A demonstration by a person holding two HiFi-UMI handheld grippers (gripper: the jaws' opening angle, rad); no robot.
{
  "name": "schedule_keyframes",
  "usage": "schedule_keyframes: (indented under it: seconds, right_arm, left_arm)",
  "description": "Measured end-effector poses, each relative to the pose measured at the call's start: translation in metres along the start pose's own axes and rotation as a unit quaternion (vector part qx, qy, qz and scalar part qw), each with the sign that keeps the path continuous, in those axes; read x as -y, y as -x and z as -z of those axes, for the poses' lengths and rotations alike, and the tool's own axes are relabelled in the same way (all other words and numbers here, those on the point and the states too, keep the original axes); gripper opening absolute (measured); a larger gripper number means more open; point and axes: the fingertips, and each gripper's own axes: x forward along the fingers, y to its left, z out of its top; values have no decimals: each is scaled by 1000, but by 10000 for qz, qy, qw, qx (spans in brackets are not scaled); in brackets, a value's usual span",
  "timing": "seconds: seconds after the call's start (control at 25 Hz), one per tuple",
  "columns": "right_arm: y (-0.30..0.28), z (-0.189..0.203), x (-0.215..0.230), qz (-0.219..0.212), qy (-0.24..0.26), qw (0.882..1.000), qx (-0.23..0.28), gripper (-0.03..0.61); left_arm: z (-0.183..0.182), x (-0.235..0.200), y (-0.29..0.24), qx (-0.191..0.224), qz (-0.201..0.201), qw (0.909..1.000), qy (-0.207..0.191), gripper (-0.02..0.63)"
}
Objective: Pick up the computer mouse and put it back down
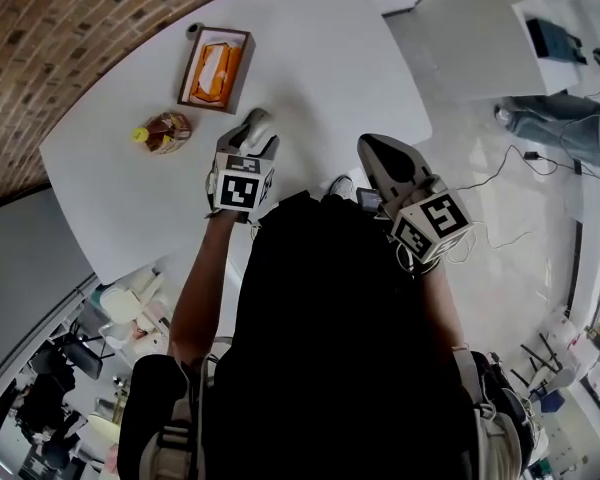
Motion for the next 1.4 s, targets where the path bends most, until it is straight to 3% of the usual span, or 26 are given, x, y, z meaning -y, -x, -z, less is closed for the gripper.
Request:
schedule_keyframes:
  seconds: [0.4, 0.8, 1.12, 1.4]
  right_arm:
    - [14, -1, 8, -144, 96, 9998, 74, 16]
    - [41, -15, 26, -154, 200, 9993, 276, 17]
    - [54, -14, 35, -183, 245, 9990, 314, 15]
    - [67, -12, 33, -306, 217, 9985, 400, 15]
  left_arm:
    - [-32, 31, 41, 703, 72, 9970, 304, 192]
    - [-91, 65, 95, 1954, 185, 9799, 367, 80]
    - [-95, 82, 111, 2011, 220, 9783, 452, 23]
    - [-89, 102, 116, 1970, 419, 9776, 607, 15]
